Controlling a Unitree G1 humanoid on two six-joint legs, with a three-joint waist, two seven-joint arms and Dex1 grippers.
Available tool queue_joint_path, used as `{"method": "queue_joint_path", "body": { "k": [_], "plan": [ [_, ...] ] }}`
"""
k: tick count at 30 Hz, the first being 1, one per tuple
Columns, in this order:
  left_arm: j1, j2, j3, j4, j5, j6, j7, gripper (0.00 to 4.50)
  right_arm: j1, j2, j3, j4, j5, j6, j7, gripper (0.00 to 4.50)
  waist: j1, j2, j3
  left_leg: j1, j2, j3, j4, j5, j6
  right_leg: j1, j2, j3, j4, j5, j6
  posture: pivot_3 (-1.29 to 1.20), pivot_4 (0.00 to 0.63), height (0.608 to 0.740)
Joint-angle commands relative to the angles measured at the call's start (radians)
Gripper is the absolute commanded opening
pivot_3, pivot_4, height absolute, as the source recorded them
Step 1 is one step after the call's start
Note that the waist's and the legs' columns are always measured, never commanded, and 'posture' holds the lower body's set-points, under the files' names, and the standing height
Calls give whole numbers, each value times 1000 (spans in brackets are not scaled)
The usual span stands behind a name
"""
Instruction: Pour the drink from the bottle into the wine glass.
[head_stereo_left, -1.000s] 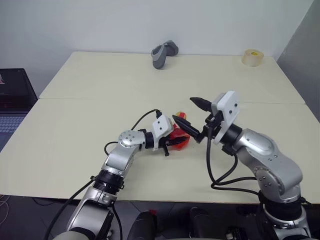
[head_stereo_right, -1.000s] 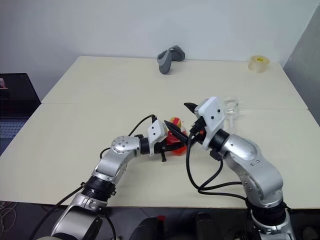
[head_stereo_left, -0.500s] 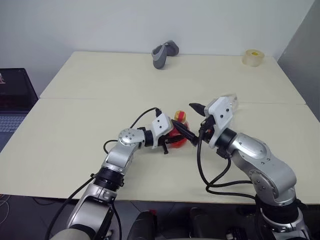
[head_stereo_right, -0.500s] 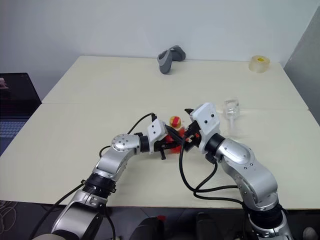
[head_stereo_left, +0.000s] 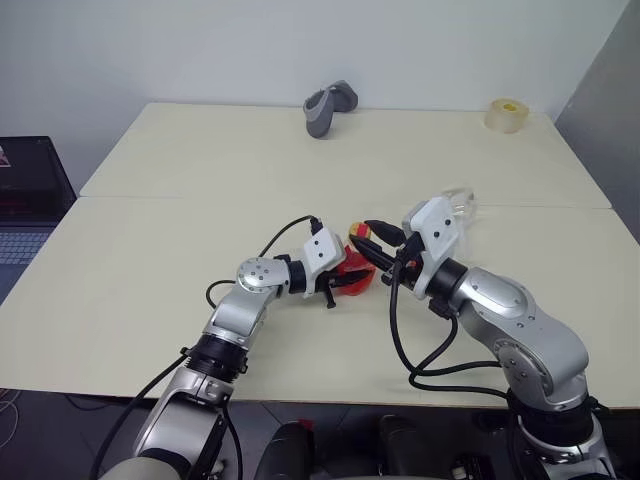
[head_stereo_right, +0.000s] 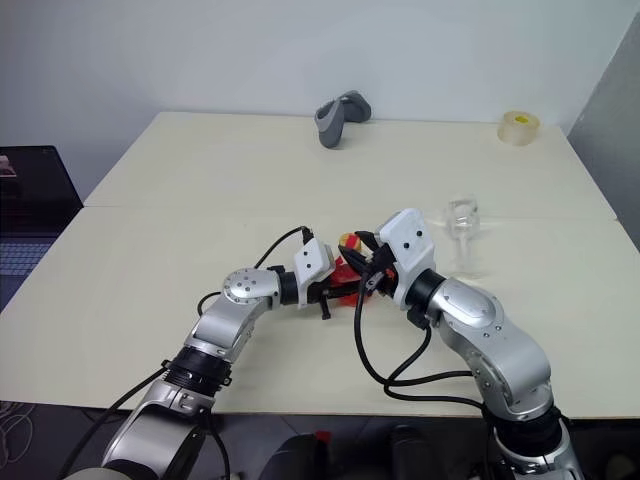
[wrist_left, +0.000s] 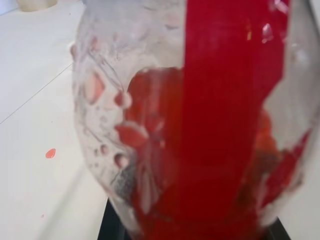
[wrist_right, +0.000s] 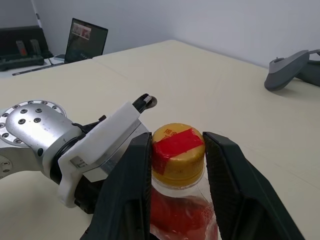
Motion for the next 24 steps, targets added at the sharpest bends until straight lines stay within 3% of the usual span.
{"method": "queue_joint_path", "body": {
  "k": [1,5,9,12,14,17,21,24],
  "plan": [
    [-19,-1,8,-34,-11,-25,-7,792,-11,-12,-11,-18,-8,-2,0,1205,0,0,0,0,0,0,0,0,0,0,0,0,0,0,0,0,150,740],
    [-14,18,14,-58,-40,-4,-55,791,-38,-82,-31,32,42,-60,151,1205,0,0,0,0,0,0,0,0,0,0,0,0,0,0,0,0,150,740],
    [-1,62,1,-134,-102,32,-188,772,-167,-274,-17,244,117,-172,562,1205,-2,0,1,1,-1,1,0,0,0,0,1,-2,-1,0,0,0,150,740],
    [-1,95,-10,-173,-125,41,-260,770,-262,-348,36,412,85,-241,736,1198,-3,1,1,2,0,2,-1,0,1,1,2,-2,-1,0,0,0,150,740],
    [-3,105,-9,-193,-137,55,-286,770,-317,-367,63,530,44,-304,812,728,-4,1,1,2,1,2,-1,0,1,0,2,-2,-1,0,0,0,150,740],
    [-8,105,-6,-187,-127,50,-273,770,-350,-370,55,578,49,-320,848,0,-2,1,1,1,1,2,-1,0,1,0,2,-1,-1,0,0,0,150,740],
    [-7,84,12,-156,-97,33,-194,763,-328,-348,-11,500,118,-251,796,0,4,1,1,-1,0,1,0,0,0,0,-1,0,-2,0,0,0,150,740],
    [0,67,21,-138,-75,15,-123,763,-274,-317,-99,413,169,-192,688,603,4,1,1,-1,0,1,0,0,0,0,-1,0,-2,0,0,0,150,740]
  ]
}}
